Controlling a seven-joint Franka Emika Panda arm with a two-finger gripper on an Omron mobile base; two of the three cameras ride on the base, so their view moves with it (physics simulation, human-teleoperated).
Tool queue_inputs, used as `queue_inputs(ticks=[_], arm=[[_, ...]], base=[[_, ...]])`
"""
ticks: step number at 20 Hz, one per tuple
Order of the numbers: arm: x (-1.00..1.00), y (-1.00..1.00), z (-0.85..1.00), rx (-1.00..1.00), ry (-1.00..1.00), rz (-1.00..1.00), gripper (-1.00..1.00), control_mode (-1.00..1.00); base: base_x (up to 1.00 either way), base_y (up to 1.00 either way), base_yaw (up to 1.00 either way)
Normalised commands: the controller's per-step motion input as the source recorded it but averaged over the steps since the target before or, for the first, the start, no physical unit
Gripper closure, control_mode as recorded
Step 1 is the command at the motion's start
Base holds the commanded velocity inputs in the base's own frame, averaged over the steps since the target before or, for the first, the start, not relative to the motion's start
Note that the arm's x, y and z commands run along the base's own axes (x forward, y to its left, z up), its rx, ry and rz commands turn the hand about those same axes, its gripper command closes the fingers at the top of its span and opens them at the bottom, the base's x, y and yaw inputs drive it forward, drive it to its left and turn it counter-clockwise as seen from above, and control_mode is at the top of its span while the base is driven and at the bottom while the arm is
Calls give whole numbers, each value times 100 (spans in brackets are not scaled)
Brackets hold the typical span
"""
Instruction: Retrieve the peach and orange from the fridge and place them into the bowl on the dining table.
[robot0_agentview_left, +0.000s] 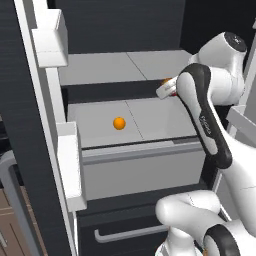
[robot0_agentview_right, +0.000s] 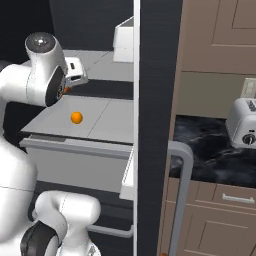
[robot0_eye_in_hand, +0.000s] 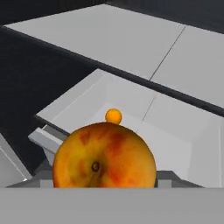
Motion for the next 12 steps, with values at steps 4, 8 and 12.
queue_inputs(ticks=[4, 8, 12], arm=[[-79, 13, 8, -8, -14, 21, 100, -100], [-18, 2, 2, -2, -2, 5, 100, 100], [0, 0, 0, 0, 0, 0, 100, 100]], base=[[0, 0, 0], [-57, 6, 14], [-91, 11, 15]])
